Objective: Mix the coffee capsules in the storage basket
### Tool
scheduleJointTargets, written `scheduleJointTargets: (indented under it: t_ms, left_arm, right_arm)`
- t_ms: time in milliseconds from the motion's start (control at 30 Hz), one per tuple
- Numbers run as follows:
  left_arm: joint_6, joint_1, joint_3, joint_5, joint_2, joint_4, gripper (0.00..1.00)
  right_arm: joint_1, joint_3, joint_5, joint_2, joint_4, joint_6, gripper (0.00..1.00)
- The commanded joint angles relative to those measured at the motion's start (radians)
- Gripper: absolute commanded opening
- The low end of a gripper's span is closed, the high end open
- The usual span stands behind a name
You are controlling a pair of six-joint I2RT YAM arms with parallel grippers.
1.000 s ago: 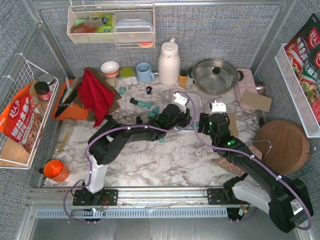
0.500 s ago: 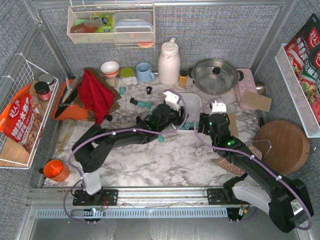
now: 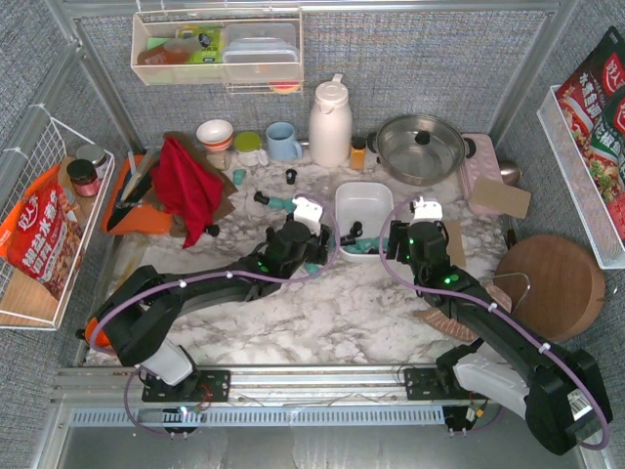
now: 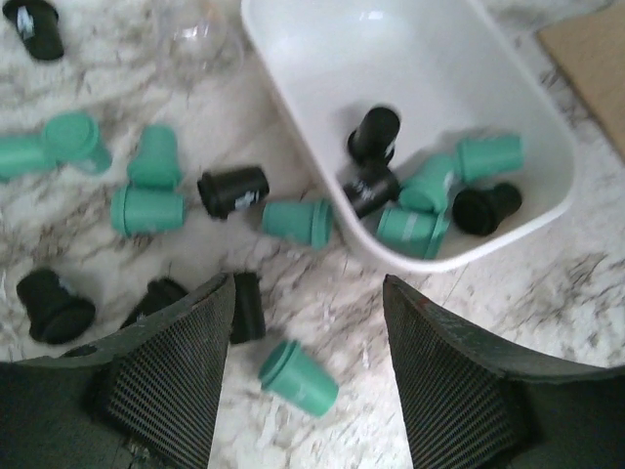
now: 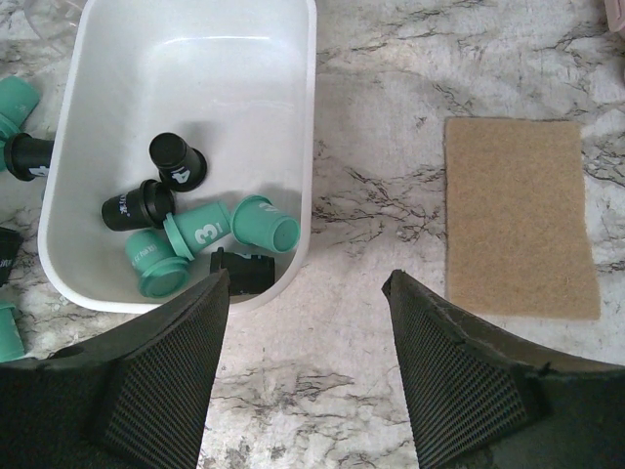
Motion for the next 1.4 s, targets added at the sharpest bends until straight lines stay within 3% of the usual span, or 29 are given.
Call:
scheduleJointTargets:
  t_ms: [0, 200, 433, 700, 967, 1367]
  left_arm:
    - [-0.088, 0.000, -0.022, -0.029, -0.024, -0.141, 0.71]
    - [-0.253, 0.001, -0.012, -0.061, -0.014, -0.252, 0.70]
    - [-0.650, -0.001, 0.065, -0.130, 0.049, -0.486, 0.66]
    - [-0.855, -0.028, 0.069, -0.155, 0.075, -0.563, 0.65]
    - [-0.893, -0.042, 0.115, -0.194, 0.160, -0.559, 0.65]
    - [-0.950, -0.042, 0.258, -0.244, 0.308, -0.720, 0.60]
  right_arm:
    - [0.000, -0.002, 0.007, -0.002, 0.033, 0.004, 0.70]
    - [-0.001, -0.003, 0.007, 0.002, 0.033, 0.003, 0.70]
    - [-0.001, -0.003, 0.006, -0.007, 0.033, 0.004, 0.70]
    - [-0.001, -0.002, 0.004, -0.006, 0.032, 0.004, 0.70]
    - [-0.001, -0.001, -0.001, 0.002, 0.033, 0.004, 0.71]
    - [-0.001, 0.002, -0.013, 0.014, 0.032, 0.004, 0.71]
